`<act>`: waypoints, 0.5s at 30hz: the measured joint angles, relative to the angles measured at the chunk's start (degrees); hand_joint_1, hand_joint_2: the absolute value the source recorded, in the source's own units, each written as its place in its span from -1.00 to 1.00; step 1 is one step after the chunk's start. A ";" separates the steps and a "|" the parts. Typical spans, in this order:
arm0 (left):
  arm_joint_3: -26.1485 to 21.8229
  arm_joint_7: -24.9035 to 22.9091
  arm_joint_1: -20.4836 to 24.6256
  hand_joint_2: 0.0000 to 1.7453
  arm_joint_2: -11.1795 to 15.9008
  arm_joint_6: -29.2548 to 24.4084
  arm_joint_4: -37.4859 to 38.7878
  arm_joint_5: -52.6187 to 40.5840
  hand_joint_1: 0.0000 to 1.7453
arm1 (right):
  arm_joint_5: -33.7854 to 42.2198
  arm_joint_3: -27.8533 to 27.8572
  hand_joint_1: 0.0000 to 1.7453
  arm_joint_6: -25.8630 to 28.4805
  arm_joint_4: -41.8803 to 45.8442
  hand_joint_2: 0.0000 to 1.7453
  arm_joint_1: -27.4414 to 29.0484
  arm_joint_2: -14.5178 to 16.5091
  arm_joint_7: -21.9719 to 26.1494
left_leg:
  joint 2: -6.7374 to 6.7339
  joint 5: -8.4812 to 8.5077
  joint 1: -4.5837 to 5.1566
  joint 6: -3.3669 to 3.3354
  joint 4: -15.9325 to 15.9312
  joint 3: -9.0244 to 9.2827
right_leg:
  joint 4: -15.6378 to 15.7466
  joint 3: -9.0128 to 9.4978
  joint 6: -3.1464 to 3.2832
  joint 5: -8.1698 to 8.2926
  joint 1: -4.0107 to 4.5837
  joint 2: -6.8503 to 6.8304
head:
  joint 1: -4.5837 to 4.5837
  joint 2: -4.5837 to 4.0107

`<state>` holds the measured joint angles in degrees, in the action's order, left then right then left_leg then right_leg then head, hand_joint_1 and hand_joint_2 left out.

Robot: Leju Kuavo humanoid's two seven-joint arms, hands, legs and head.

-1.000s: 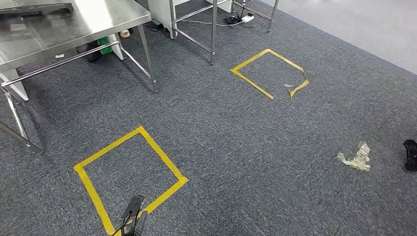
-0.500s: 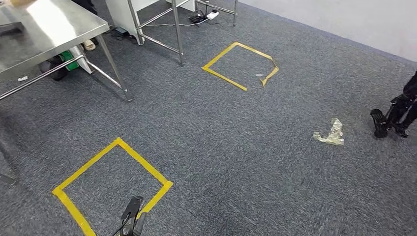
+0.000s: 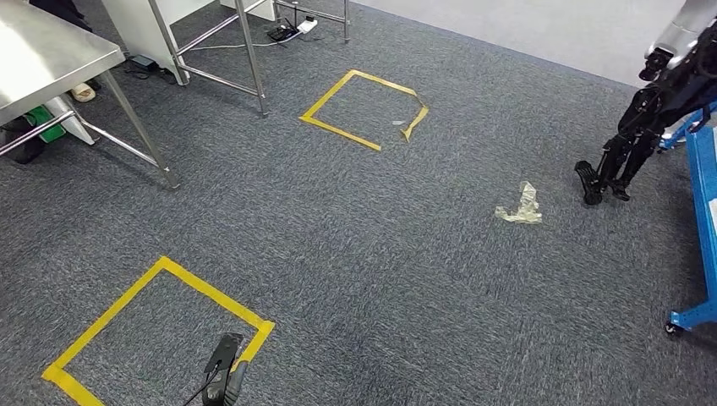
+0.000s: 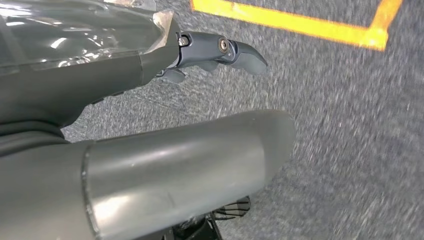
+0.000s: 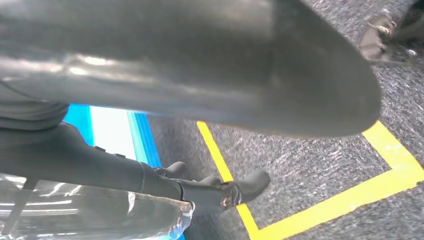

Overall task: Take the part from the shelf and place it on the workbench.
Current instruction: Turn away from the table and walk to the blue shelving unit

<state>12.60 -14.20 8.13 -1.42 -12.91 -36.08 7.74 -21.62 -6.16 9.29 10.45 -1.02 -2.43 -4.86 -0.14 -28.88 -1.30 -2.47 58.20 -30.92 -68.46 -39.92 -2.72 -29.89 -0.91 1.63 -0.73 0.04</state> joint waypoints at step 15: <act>-1.20 0.63 1.02 -1.00 -1.76 -1.71 1.16 0.55 -1.00 | -0.82 -0.09 -1.00 -0.44 0.21 -1.00 -1.54 0.53 -3.18 | -0.72 -6.83 0.16 2.71 8.40 -2.45 | 10.38 5.67 1.81 4.95 -0.54 -1.63 | 0.73 0.00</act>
<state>11.39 -13.57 9.15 -3.17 -14.62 -34.91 8.29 -22.45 -6.25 8.85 10.66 -2.56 -1.90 -8.04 -0.86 -35.72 -1.14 0.24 66.60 -33.38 -58.08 -34.25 -0.91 -24.94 -1.45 0.00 -0.01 0.04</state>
